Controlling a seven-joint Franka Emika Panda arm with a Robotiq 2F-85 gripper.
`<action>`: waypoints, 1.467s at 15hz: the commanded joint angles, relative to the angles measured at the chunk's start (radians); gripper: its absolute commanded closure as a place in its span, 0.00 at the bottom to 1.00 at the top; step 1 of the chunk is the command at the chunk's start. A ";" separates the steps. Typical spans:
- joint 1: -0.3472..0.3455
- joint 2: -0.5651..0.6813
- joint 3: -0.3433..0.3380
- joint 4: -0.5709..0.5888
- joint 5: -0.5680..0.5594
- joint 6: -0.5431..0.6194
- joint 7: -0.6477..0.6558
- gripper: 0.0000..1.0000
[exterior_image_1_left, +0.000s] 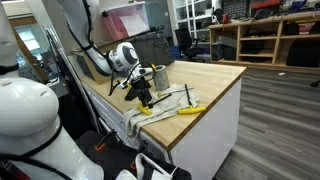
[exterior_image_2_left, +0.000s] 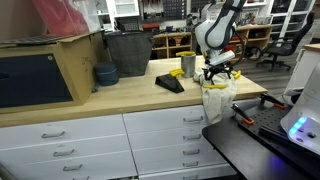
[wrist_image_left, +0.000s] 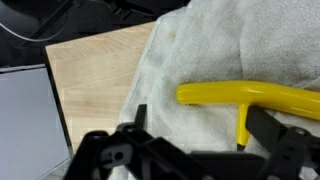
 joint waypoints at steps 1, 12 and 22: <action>0.025 0.056 -0.007 0.030 -0.026 0.025 0.039 0.00; 0.042 0.007 -0.034 -0.002 -0.081 0.087 0.059 0.00; 0.017 -0.015 -0.028 -0.069 -0.240 0.043 -0.055 0.00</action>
